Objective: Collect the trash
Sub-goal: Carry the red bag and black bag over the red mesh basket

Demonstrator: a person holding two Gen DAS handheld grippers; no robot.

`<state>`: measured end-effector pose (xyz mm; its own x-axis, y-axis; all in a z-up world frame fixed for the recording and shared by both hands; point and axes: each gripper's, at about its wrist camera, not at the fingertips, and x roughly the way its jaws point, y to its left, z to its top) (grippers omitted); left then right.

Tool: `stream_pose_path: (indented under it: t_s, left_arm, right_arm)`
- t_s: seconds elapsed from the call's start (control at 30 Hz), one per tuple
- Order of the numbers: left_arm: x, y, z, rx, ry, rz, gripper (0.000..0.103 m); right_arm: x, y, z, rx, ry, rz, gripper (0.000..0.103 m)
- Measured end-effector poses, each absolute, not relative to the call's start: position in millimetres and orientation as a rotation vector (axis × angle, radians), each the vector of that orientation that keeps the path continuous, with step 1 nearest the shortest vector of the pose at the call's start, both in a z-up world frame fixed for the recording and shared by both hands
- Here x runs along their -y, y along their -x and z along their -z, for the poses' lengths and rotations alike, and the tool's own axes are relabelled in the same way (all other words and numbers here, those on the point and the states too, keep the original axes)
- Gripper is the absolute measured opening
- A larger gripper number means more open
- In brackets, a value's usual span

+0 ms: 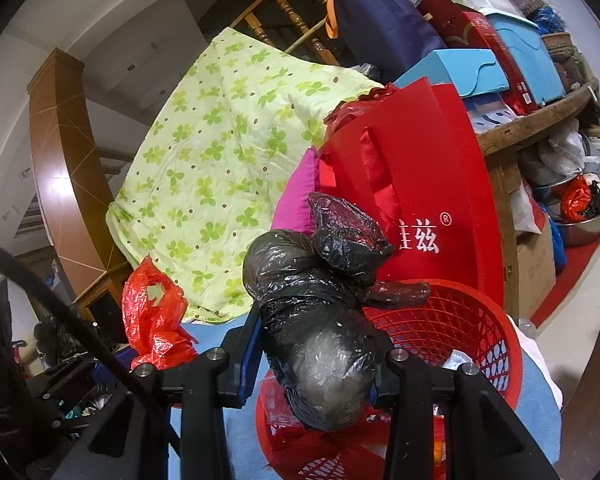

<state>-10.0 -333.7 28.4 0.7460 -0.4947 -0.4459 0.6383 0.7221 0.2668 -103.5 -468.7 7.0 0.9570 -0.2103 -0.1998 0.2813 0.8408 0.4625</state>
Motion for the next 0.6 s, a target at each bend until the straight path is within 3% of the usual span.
stream_pose_path:
  t_s: [0.6]
  left_arm:
    - [354.2,5.5,-21.8,-0.381,-0.375,0.775,0.061]
  right_arm:
    - [486.9,109.9,-0.6,-0.142,-0.614,0.261,0.044]
